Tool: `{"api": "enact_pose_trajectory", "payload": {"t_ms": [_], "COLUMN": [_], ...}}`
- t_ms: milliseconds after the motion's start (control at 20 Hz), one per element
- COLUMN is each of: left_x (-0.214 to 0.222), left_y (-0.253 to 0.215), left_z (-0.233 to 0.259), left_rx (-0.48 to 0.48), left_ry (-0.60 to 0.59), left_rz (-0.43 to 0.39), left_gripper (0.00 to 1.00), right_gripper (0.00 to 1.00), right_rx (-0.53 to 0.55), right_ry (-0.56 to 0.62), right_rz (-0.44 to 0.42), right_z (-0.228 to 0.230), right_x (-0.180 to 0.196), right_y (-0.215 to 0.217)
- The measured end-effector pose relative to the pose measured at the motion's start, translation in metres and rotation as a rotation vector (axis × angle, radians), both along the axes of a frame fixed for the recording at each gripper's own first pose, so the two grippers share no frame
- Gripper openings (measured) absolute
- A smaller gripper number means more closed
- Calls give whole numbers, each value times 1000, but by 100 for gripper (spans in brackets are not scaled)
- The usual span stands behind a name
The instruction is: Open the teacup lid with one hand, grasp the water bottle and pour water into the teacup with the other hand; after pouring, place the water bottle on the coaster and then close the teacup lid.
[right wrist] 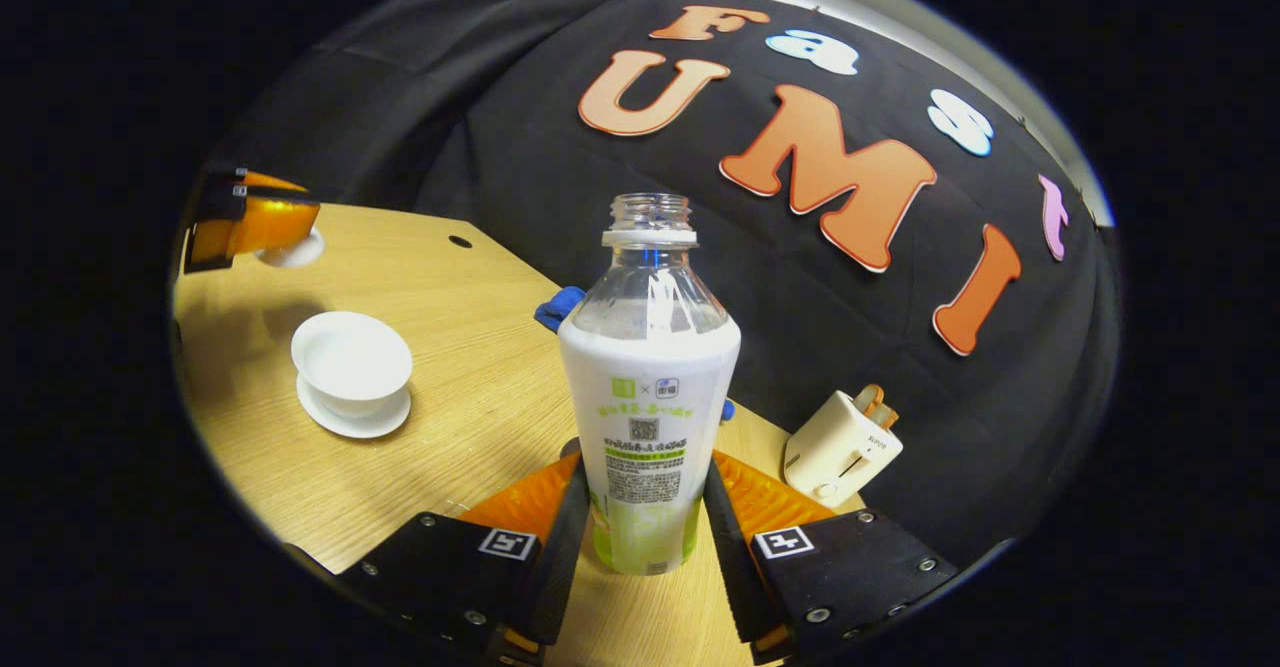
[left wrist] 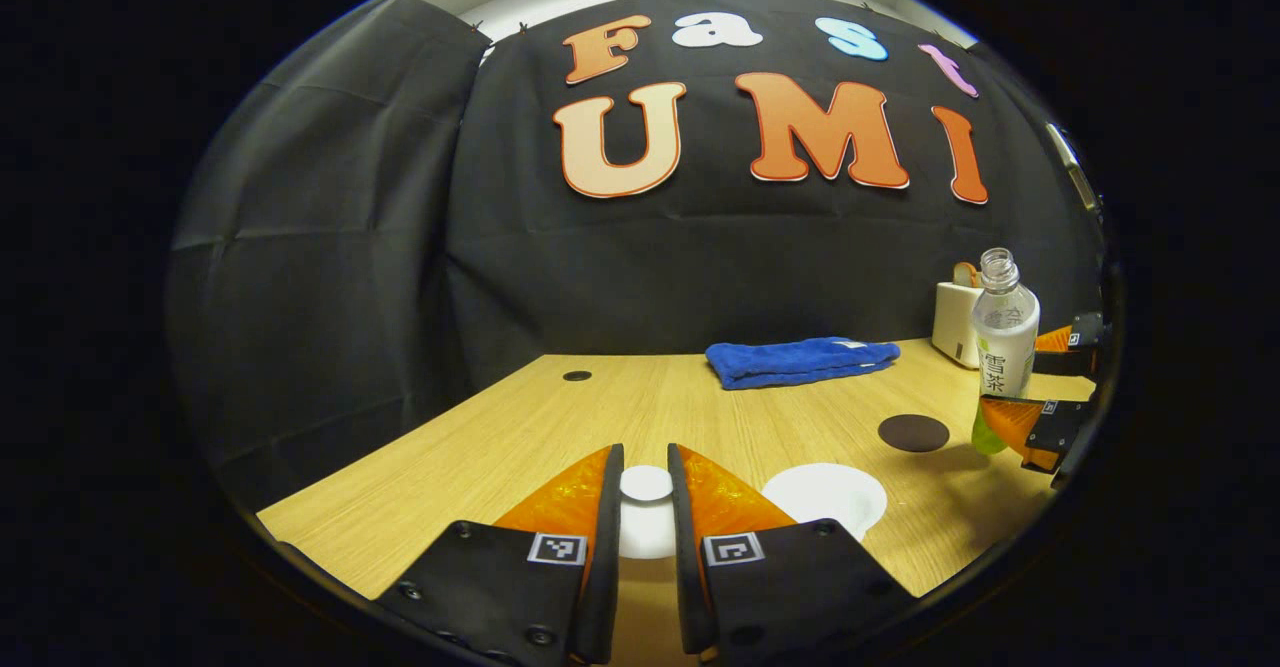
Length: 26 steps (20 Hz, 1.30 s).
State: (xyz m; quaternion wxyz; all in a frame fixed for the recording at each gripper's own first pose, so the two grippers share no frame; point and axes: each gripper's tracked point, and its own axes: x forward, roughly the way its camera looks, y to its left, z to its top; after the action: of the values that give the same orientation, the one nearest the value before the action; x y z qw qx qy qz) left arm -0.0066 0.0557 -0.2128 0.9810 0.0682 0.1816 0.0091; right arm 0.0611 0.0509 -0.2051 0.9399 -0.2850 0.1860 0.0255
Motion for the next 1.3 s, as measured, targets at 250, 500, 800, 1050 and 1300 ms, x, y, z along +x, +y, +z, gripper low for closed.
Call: {"api": "enact_pose_trajectory", "payload": {"t_ms": [250, 500, 800, 1050, 1300], "left_x": [-2, -6, -14, -20, -23], "left_y": [23, 40, 53, 64, 75], "left_z": [11, 23, 22, 24, 25], "left_rx": [22, 53, 69, 89, 105], "left_ry": [-11, -35, -34, -31, -24], "left_rz": [17, 29, 40, 43, 52], "left_gripper": [25, 28, 29, 24, 29], "right_gripper": [65, 65, 65, 64, 64], "right_rx": [-212, -387, -531, -700, -838], "right_ry": [-3, -8, -25, -25, -57], "right_rz": [83, 162, 231, 309, 335], "right_z": [9, 9, 7, 5, 6], "right_x": [2, 6, 11, 15, 19], "right_y": [10, 24, 38, 36, 28]}}
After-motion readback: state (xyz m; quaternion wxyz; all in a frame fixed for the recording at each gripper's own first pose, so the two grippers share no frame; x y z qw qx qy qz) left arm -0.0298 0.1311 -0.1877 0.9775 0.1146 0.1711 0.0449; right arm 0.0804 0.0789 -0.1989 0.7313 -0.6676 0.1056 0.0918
